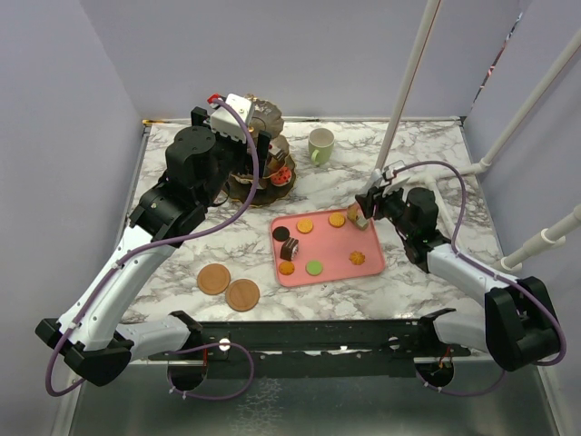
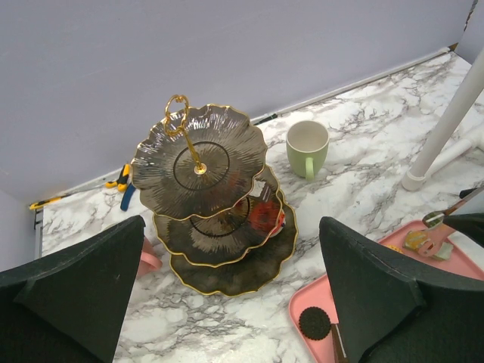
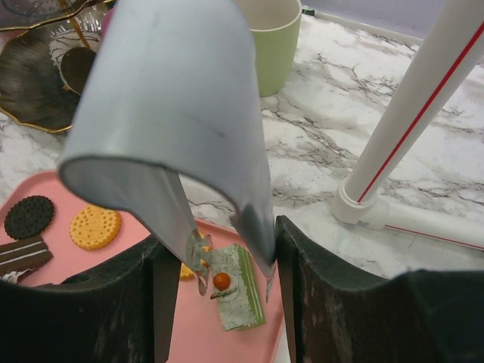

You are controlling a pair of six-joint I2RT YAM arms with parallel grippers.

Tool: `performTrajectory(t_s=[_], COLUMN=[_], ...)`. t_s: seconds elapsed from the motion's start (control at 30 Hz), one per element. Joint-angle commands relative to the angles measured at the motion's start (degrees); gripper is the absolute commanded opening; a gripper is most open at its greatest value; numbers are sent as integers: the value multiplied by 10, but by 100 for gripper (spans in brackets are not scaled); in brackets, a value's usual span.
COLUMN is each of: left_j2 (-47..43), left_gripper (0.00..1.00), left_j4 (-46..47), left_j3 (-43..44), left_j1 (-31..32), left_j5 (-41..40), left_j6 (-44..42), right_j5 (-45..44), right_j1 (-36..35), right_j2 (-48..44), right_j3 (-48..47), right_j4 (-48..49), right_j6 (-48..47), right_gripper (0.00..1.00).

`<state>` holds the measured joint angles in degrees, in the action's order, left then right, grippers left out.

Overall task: Serve the afternoon tea
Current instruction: Pick up the desert from the tray.

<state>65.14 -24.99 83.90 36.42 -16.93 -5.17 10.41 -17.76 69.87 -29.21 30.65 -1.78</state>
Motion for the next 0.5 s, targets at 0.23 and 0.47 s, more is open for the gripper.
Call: performTrajectory(t_s=[0.23, 0.47], left_j2=[1, 7], left_gripper=[99, 99], left_j4=[-1, -1], left_j3=[22, 28], left_j1=[-2, -2], left_j5=[11, 13], left_j6=[3, 3], right_j5=[26, 16], right_j1=[3, 3], right_j2=[14, 14], right_j3=[-18, -23], right_j4=[-13, -24], right_j6=[-16, -15], right_gripper=[45, 26])
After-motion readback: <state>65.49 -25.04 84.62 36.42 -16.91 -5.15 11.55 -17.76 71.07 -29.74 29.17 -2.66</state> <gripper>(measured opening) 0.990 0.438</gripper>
